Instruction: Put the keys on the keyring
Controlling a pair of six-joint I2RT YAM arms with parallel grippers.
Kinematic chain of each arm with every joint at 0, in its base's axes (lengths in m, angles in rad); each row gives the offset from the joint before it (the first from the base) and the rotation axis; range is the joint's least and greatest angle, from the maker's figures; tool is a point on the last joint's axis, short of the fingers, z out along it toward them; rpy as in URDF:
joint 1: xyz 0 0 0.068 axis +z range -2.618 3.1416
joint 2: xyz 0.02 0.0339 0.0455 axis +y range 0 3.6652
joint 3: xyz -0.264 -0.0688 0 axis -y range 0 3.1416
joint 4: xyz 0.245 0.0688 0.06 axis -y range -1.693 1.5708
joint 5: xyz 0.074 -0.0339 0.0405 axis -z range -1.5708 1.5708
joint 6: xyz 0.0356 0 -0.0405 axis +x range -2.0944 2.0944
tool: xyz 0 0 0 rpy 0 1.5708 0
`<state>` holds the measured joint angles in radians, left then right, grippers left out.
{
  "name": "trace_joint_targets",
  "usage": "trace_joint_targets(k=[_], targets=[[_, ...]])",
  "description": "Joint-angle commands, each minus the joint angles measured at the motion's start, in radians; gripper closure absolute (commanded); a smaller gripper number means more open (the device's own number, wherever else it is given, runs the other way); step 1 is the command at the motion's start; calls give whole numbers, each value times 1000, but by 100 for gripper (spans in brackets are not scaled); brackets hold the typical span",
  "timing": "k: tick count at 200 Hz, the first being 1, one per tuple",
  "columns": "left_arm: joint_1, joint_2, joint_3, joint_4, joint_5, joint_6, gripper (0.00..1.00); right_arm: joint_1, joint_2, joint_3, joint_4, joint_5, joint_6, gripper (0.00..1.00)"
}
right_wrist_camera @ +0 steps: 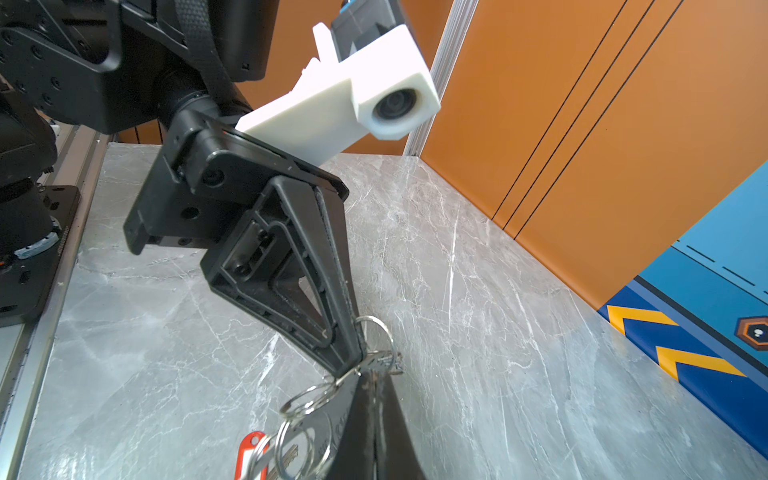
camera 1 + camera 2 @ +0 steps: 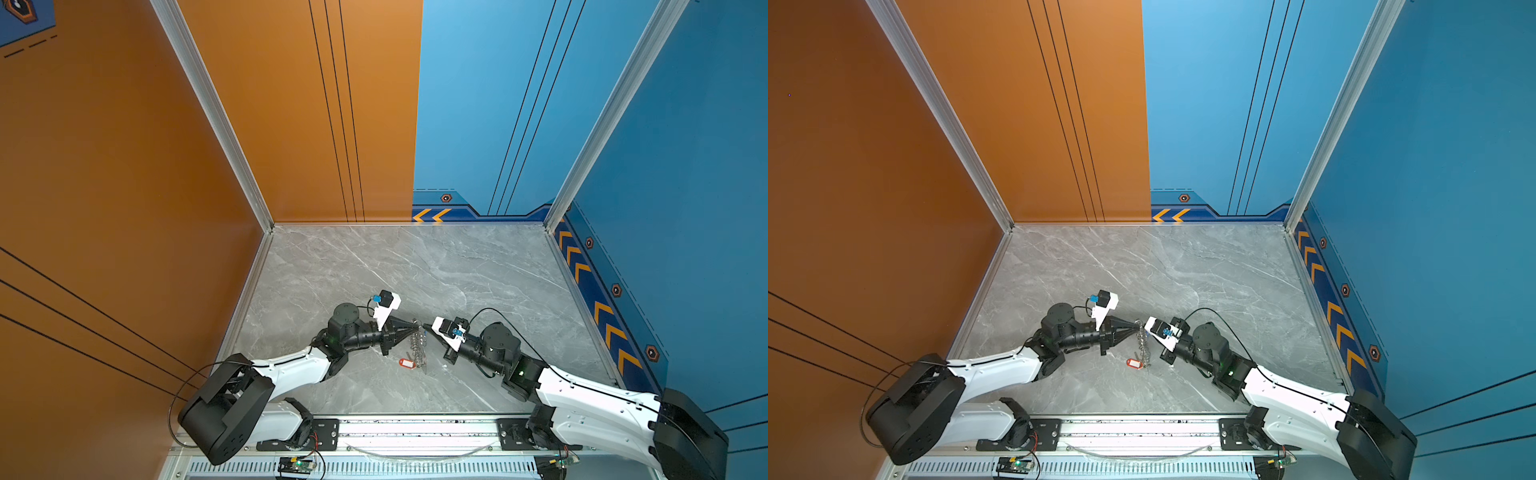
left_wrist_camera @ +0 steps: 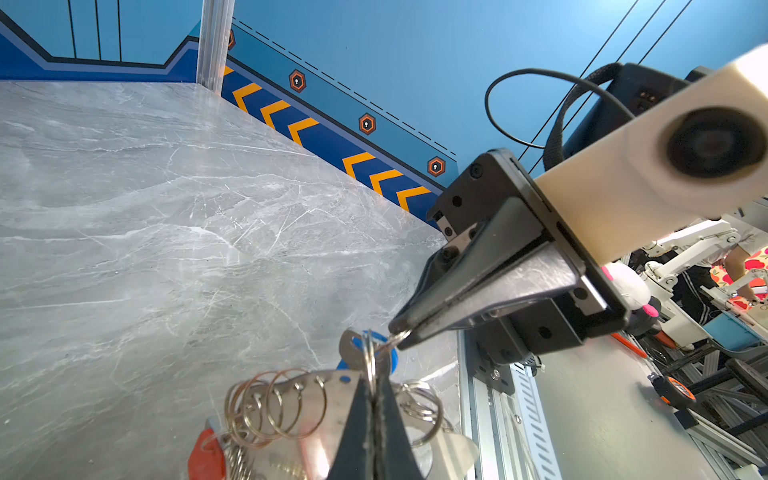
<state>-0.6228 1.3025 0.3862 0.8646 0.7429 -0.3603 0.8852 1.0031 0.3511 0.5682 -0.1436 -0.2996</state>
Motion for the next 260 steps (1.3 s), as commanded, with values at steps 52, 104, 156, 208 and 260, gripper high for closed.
trace_joint_targets(k=[52,104,156,208,260], targets=[[-17,5,29,29,55,1,100,9,37,34,-24,41,-22,100],[-18,8,31,29,53,4,100,39,74,48,-41,41,-27,100],[-18,6,28,28,49,8,100,49,58,60,-23,15,-6,100],[-20,-27,16,37,33,11,100,33,-5,48,-27,0,33,100],[-17,-33,-7,129,48,-36,100,28,-46,48,-73,38,18,100]])
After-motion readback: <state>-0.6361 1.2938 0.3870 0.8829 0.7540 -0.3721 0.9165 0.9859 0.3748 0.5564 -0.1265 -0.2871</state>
